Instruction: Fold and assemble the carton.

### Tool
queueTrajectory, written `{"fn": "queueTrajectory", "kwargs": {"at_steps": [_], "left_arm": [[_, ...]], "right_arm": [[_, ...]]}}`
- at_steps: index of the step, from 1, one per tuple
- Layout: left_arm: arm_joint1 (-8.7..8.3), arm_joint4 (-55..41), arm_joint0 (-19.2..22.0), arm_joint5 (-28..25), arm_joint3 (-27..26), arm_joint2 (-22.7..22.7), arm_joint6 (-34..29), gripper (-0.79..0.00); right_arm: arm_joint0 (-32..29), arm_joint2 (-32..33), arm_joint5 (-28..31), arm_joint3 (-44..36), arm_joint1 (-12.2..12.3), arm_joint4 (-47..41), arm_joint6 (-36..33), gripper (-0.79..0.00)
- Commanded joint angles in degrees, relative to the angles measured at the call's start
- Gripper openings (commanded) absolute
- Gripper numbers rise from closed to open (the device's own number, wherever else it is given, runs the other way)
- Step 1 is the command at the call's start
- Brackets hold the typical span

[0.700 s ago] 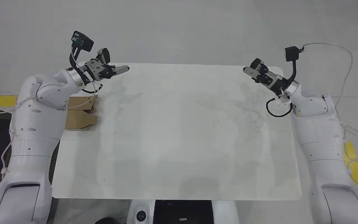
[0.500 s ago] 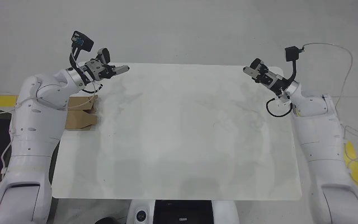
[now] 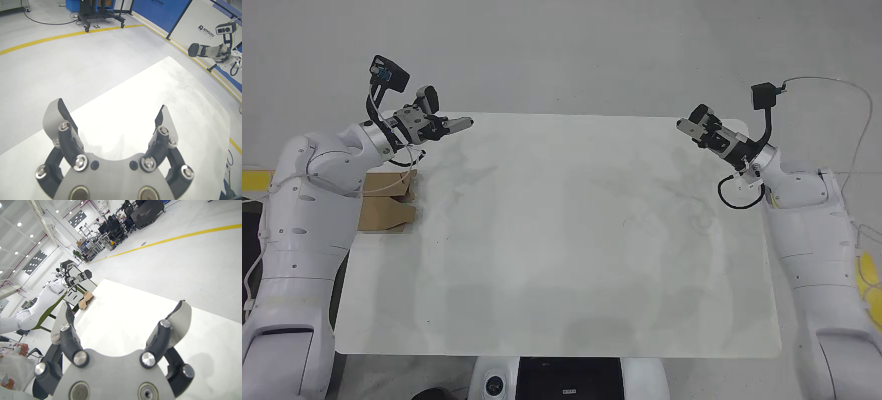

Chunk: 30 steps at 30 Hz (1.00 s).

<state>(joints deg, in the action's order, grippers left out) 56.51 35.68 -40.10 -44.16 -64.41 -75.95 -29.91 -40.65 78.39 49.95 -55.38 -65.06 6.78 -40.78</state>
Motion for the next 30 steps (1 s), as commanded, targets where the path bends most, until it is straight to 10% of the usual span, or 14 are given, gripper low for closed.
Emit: {"fn": "queueTrajectory", "kwargs": {"at_steps": [1,30], "left_arm": [[0.0,0.0,0.0,0.0,0.0,0.0,0.0,0.0],[-6.17,-30.66,-4.3,17.97,3.99,-22.73,-24.8,0.0]], "right_arm": [[0.0,0.0,0.0,0.0,0.0,0.0,0.0,0.0],[0.0,0.0,0.0,0.0,0.0,0.0,0.0,0.0]]}}
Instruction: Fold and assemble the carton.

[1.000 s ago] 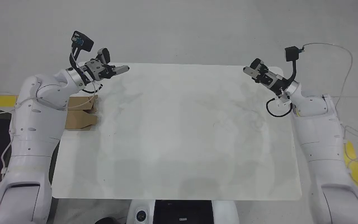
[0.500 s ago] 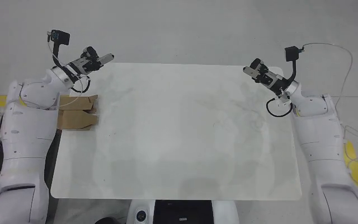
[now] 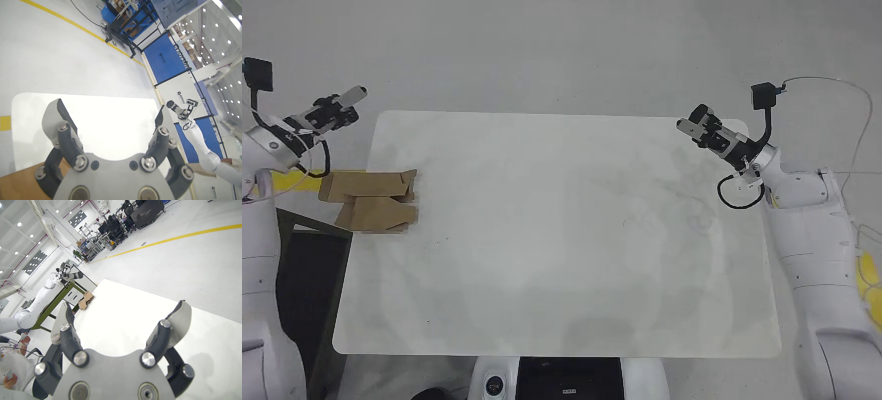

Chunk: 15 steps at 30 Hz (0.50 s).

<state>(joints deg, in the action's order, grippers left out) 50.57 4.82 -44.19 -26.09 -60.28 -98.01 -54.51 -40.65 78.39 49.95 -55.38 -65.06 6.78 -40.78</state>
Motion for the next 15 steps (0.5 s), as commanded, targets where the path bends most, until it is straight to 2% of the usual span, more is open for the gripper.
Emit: {"fn": "queueTrajectory", "kwargs": {"at_steps": [1,8,15], "left_arm": [[-0.61,-0.03,-0.62,-0.12,-0.03,-1.9,-0.54,0.0],[-2.63,4.83,-2.85,1.58,1.48,-7.15,0.5,0.0],[-4.06,10.43,-4.99,2.39,5.8,-10.54,7.12,0.0]], "right_arm": [[0.0,0.0,0.0,0.0,0.0,0.0,0.0,0.0],[0.0,0.0,0.0,0.0,0.0,0.0,0.0,0.0],[0.0,0.0,0.0,0.0,0.0,0.0,0.0,0.0]]}}
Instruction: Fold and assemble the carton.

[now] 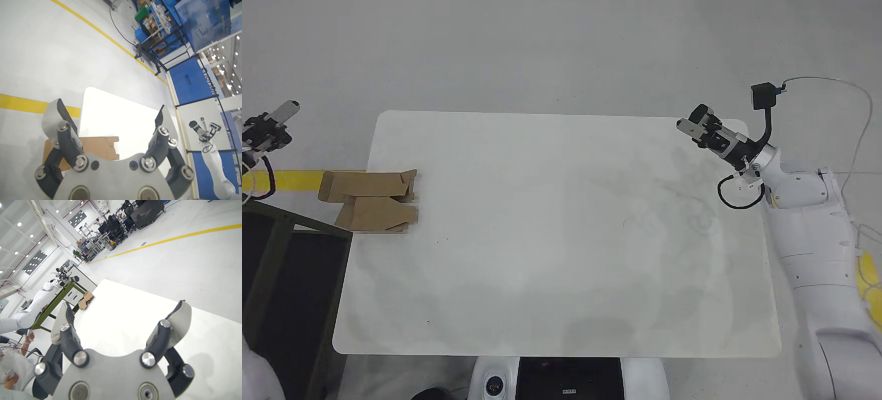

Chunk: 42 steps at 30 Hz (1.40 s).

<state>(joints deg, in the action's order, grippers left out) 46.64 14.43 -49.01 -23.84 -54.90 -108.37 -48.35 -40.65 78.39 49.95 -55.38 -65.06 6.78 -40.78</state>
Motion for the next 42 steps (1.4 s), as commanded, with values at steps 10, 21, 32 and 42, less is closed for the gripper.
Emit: {"fn": "queueTrajectory", "kwargs": {"at_steps": [10,21,32,42], "left_arm": [[-1.66,9.92,-2.55,4.65,3.98,-1.03,6.18,0.0],[-2.36,12.5,-8.2,7.17,6.07,-0.67,4.75,0.0],[-1.05,2.71,-10.84,5.45,8.87,1.83,3.39,0.0],[0.09,-5.23,-9.17,1.83,10.45,4.7,3.34,0.0]], "right_arm": [[0.0,0.0,0.0,0.0,0.0,0.0,0.0,0.0],[0.0,0.0,0.0,0.0,0.0,0.0,0.0,0.0],[0.0,0.0,0.0,0.0,0.0,0.0,0.0,0.0],[0.0,0.0,0.0,0.0,0.0,0.0,0.0,0.0]]}}
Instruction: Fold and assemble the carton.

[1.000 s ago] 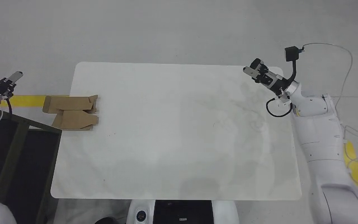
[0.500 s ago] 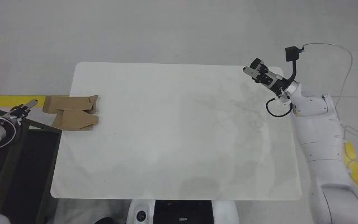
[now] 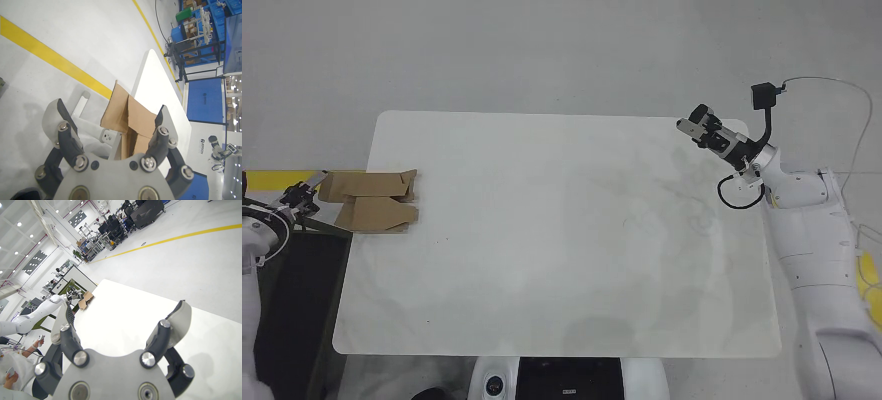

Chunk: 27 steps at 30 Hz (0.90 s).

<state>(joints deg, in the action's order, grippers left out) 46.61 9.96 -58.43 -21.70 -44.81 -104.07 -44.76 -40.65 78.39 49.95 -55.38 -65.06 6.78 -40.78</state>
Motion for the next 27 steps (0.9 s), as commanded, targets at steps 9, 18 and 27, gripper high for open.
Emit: {"fn": "queueTrajectory", "kwargs": {"at_steps": [9,18,27], "left_arm": [[0.86,-4.26,2.61,-1.92,3.39,3.11,-0.43,-0.785],[0.42,-6.39,4.19,-4.42,4.35,3.29,-3.75,-0.785],[0.11,-12.78,5.17,-5.89,2.5,2.07,-6.05,-0.785]], "right_arm": [[0.0,0.0,0.0,0.0,0.0,0.0,0.0,0.0],[0.0,0.0,0.0,0.0,0.0,0.0,0.0,0.0],[0.0,0.0,0.0,0.0,0.0,0.0,0.0,0.0]]}}
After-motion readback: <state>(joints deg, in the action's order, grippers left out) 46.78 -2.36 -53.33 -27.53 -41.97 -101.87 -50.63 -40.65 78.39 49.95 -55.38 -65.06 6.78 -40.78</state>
